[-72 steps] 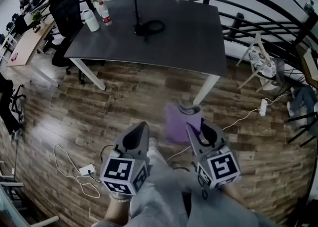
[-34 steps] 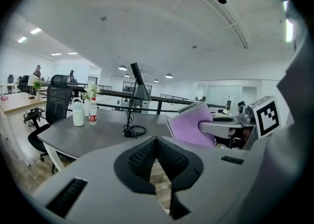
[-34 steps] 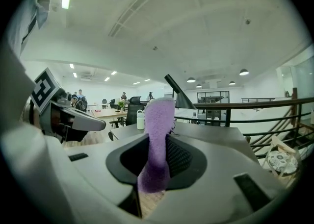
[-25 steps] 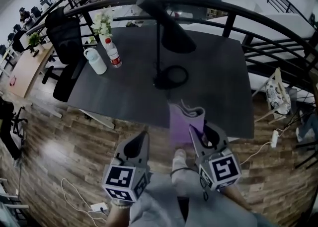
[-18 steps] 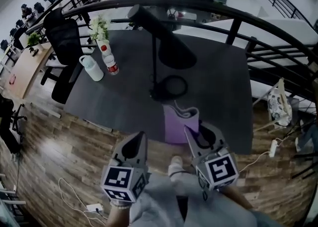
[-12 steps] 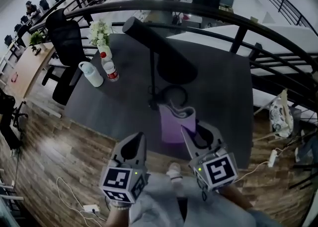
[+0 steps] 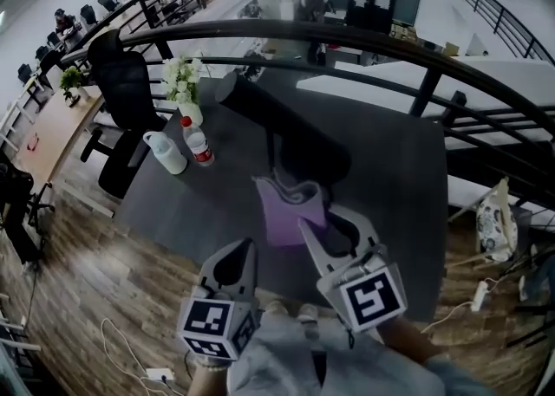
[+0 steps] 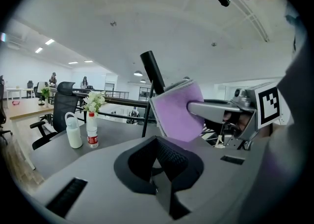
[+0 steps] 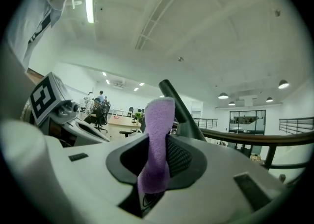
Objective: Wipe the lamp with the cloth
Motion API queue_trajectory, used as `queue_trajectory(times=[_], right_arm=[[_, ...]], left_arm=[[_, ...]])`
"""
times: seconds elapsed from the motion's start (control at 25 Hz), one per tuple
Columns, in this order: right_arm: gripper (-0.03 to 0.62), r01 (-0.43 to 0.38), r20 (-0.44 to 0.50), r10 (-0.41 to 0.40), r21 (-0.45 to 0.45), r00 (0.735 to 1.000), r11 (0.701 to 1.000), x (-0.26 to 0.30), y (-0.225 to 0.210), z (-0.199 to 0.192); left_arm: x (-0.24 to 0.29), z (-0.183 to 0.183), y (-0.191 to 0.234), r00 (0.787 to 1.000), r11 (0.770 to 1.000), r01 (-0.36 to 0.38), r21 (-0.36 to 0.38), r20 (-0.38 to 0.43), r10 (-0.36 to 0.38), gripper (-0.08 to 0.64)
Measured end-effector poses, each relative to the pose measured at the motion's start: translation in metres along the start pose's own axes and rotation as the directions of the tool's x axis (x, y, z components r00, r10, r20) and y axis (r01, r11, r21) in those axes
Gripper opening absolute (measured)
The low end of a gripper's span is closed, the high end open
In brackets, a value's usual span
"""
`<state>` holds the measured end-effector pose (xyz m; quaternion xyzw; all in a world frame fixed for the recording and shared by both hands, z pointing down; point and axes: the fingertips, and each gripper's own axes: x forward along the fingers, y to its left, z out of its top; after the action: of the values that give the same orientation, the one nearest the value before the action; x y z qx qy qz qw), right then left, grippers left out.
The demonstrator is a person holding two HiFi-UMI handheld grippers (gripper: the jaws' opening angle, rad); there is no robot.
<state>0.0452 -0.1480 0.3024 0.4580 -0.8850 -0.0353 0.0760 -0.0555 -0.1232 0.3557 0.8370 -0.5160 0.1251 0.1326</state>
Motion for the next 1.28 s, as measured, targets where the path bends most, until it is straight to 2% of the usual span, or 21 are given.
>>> queue_trajectory(times=[0.4, 0.64, 0.88, 1.28], right_arm=[[0.087, 0.003, 0.142, 0.006, -0.064, 0.99, 0.998, 0.046, -0.002, 0.069], [0.087, 0.027, 0.2, -0.007, -0.096, 0.98, 0.995, 0.064, -0.002, 0.097], [0.089, 0.081, 0.194, -0.057, -0.118, 0.979, 0.99, 0.075, -0.01, 0.109], [0.089, 0.186, 0.084, -0.179, -0.076, 0.98, 0.98, 0.061, -0.043, 0.071]], left_arm=[[0.01, 0.019, 0.027, 1.0, 1.0, 0.012, 0.019, 0.011, -0.012, 0.009], [0.011, 0.019, 0.037, 1.0, 0.999, 0.025, 0.033, 0.014, -0.026, 0.009], [0.013, 0.017, 0.04, 0.999, 0.998, 0.051, 0.027, 0.01, -0.051, 0.009], [0.02, 0.014, 0.028, 0.995, 0.995, 0.1, 0.024, 0.008, -0.1, 0.009]])
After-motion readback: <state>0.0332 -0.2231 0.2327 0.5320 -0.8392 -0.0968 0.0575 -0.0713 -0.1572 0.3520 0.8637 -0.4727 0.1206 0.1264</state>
